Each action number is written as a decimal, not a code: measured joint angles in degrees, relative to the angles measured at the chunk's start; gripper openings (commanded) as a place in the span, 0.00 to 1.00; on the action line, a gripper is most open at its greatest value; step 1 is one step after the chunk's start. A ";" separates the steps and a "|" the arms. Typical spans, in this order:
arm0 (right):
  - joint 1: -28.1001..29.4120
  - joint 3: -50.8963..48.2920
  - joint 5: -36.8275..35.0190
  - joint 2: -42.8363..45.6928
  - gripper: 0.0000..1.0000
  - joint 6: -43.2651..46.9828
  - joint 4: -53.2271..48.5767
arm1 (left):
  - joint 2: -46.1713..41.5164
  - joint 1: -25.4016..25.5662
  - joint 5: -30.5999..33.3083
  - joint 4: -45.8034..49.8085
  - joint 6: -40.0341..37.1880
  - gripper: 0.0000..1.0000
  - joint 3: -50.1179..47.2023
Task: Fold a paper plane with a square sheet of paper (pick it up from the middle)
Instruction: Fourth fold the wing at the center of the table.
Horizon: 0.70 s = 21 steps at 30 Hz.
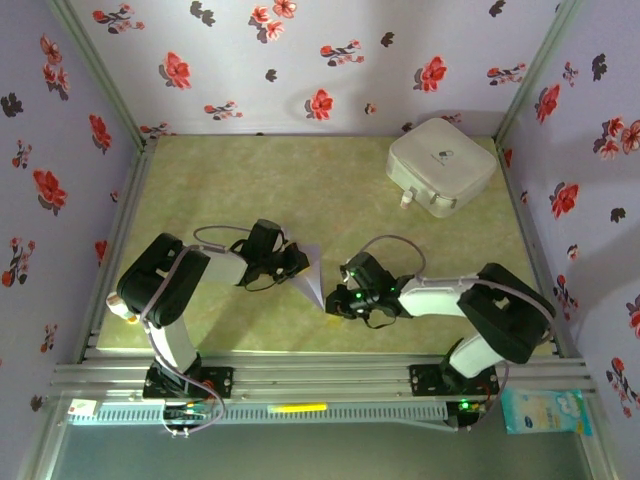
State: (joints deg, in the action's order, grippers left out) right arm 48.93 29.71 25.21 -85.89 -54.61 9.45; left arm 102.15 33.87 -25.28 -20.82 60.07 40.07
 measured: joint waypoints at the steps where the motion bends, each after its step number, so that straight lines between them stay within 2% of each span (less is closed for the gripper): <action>1: 0.00 0.00 -0.55 1.44 0.15 0.04 -1.20 | 0.00 0.00 -0.02 -0.07 0.00 0.00 -0.04; 5: 0.00 0.17 -4.17 8.22 0.15 0.52 -6.54 | 0.00 0.00 -0.02 -0.31 0.00 0.00 -0.15; 9: -0.35 1.99 -6.05 11.23 0.06 1.73 -9.14 | 0.00 0.00 -0.02 -1.16 0.39 0.00 -0.55; 21: 0.48 13.18 -2.93 -4.07 0.02 1.53 -5.77 | 0.00 0.00 -0.04 -1.29 0.83 0.00 -0.59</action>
State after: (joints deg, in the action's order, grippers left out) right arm 49.41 42.89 22.28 -89.95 -53.08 3.68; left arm 102.15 33.87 -25.32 -22.11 60.90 39.48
